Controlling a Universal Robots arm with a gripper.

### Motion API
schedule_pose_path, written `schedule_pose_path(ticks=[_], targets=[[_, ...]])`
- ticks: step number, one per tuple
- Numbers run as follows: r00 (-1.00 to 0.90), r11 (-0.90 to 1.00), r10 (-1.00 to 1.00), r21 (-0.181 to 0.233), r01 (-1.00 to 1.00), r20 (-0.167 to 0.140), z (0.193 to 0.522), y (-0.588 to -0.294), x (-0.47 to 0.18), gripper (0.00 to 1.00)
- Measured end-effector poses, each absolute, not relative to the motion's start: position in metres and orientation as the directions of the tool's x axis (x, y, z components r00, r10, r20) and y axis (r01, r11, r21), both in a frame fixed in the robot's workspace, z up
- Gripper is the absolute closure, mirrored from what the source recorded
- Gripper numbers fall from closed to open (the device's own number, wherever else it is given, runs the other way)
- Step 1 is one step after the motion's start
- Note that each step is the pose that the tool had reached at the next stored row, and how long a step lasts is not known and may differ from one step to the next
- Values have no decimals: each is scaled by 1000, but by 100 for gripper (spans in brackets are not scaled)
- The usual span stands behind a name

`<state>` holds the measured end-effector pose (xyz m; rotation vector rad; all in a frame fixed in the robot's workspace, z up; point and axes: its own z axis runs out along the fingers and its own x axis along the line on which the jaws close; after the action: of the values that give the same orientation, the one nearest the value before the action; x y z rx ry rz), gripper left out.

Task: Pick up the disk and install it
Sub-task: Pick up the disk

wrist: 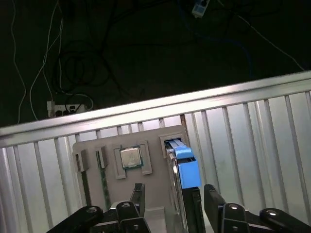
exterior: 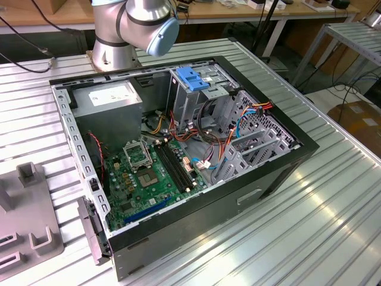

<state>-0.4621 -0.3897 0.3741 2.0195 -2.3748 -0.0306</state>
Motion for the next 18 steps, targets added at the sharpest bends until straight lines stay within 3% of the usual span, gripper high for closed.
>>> schedule_pose_path(ticks=[18], targets=[[-86,86,-996,4,-996,6,355,-383,-463,40]])
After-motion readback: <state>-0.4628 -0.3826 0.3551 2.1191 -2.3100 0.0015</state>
